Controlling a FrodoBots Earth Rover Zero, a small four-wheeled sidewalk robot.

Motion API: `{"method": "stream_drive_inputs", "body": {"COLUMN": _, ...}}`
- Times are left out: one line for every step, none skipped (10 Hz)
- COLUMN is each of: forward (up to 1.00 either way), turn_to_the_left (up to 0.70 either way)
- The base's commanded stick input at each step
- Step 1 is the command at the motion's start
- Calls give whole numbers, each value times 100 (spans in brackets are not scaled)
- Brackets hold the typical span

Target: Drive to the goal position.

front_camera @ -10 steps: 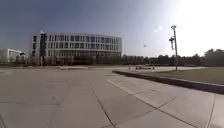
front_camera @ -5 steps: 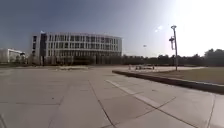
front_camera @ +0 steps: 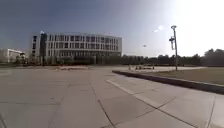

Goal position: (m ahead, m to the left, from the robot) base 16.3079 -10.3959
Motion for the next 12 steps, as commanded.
{"method": "stream_drive_inputs", "body": {"forward": 6, "turn_to_the_left": 0}}
{"method": "stream_drive_inputs", "body": {"forward": 6, "turn_to_the_left": 0}}
{"method": "stream_drive_inputs", "body": {"forward": 6, "turn_to_the_left": 0}}
{"method": "stream_drive_inputs", "body": {"forward": 5, "turn_to_the_left": 0}}
{"method": "stream_drive_inputs", "body": {"forward": 6, "turn_to_the_left": 0}}
{"method": "stream_drive_inputs", "body": {"forward": 6, "turn_to_the_left": 0}}
{"method": "stream_drive_inputs", "body": {"forward": 6, "turn_to_the_left": 0}}
{"method": "stream_drive_inputs", "body": {"forward": 6, "turn_to_the_left": 0}}
{"method": "stream_drive_inputs", "body": {"forward": 6, "turn_to_the_left": 0}}
{"method": "stream_drive_inputs", "body": {"forward": 6, "turn_to_the_left": 0}}
{"method": "stream_drive_inputs", "body": {"forward": 6, "turn_to_the_left": 0}}
{"method": "stream_drive_inputs", "body": {"forward": 6, "turn_to_the_left": 0}}
